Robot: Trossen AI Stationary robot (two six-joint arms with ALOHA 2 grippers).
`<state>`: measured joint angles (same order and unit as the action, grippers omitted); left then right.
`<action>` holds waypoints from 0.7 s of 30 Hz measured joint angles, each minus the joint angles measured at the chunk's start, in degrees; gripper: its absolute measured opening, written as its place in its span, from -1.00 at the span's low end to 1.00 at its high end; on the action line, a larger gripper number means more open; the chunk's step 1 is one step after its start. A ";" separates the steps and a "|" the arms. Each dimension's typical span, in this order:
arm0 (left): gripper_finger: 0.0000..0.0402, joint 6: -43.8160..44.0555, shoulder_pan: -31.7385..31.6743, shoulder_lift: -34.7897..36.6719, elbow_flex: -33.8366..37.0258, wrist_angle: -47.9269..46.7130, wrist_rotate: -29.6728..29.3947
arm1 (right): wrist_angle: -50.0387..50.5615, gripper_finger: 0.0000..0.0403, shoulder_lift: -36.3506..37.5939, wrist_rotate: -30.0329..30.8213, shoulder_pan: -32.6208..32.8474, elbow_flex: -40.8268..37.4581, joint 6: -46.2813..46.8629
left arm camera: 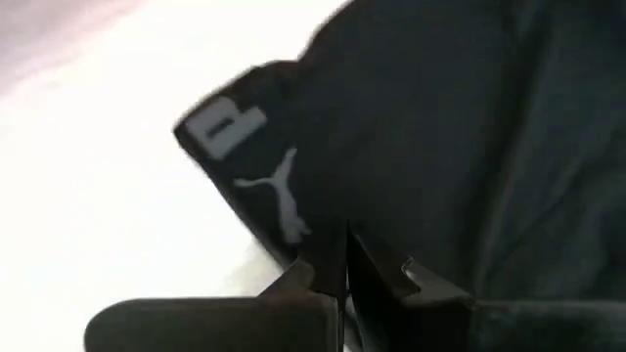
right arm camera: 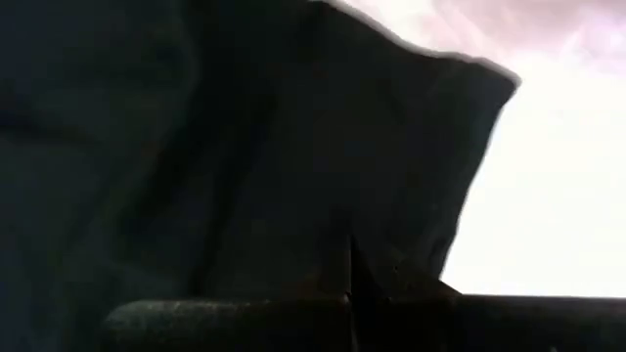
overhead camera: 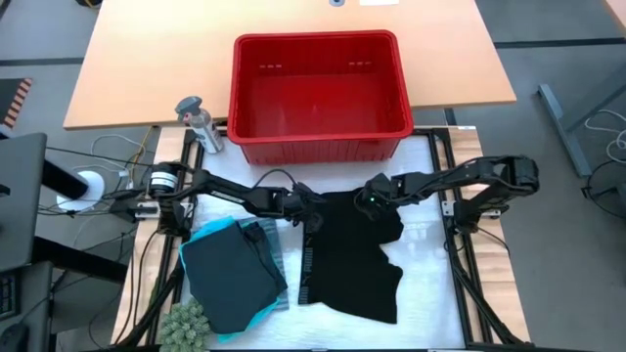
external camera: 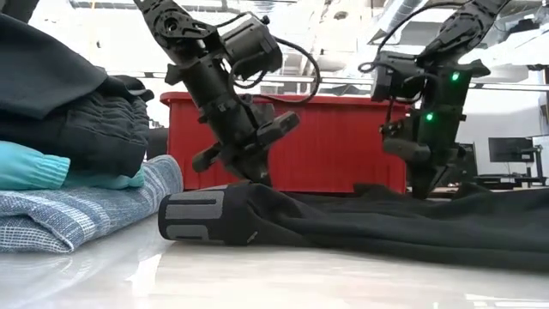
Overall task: Fold Laundry from Bin
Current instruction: Fold the black boxer from the red organizer bin
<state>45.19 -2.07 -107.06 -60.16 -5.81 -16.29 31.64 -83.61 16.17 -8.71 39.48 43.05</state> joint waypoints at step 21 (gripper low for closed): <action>-1.00 2.55 -0.50 -2.61 -0.11 -4.76 1.08 | 9.94 -0.92 1.78 -1.67 0.67 0.08 1.67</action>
<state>47.75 -2.57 -109.67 -60.27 -10.57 -15.21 41.59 -81.83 14.50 -8.04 39.57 44.72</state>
